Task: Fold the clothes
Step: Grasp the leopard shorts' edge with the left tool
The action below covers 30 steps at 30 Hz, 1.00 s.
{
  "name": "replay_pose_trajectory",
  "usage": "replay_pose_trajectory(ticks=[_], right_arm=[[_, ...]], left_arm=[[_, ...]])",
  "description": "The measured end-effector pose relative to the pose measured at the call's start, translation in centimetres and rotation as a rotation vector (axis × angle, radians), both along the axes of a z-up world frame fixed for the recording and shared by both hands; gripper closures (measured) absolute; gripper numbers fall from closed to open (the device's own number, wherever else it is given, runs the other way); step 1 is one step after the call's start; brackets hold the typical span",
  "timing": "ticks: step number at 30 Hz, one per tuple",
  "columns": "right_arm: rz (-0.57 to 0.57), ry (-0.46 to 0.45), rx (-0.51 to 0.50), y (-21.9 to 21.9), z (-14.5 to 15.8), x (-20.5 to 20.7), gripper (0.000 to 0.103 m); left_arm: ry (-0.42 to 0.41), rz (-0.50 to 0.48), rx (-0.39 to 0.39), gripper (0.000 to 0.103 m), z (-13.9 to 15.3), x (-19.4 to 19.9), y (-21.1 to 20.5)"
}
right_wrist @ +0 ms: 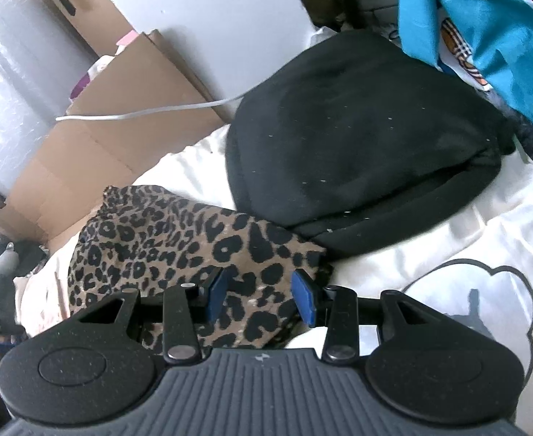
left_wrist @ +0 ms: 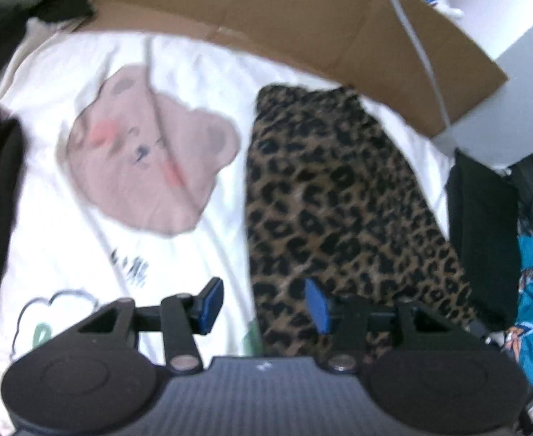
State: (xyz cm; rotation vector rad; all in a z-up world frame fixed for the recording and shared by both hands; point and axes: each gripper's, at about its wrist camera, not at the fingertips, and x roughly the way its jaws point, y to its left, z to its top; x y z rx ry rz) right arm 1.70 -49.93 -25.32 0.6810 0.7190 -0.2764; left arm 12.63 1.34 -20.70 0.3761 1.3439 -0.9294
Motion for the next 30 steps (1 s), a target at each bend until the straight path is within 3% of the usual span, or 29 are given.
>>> replay_pose_trajectory(ticks=[6,10,17,20,26,30], right_arm=[[0.099,-0.048,-0.011,2.4,0.9,0.6,0.056],[0.152,-0.055,-0.023,3.7,1.2,0.8,0.056],[0.250,-0.070,-0.005,6.0,1.4,1.0,0.056],[0.296,-0.071,0.001,6.9,1.4,1.0,0.056],[0.414,-0.095,0.009,8.9,2.0,0.7,0.056],[0.468,-0.083,0.005,10.2,2.1,0.7,0.056]], left_arm=[[-0.034,-0.039,0.034,0.055,-0.3,0.3,1.8],[0.000,0.007,0.033,0.055,-0.8,0.6,3.6],[0.003,-0.019,0.053,0.058,-2.2,-0.3,6.5],[0.051,-0.025,0.065,0.064,-3.7,-1.3,7.5],[0.109,-0.085,0.094,0.064,-6.3,-4.2,8.7],[0.114,-0.113,0.054,0.064,-6.7,-5.6,8.7]])
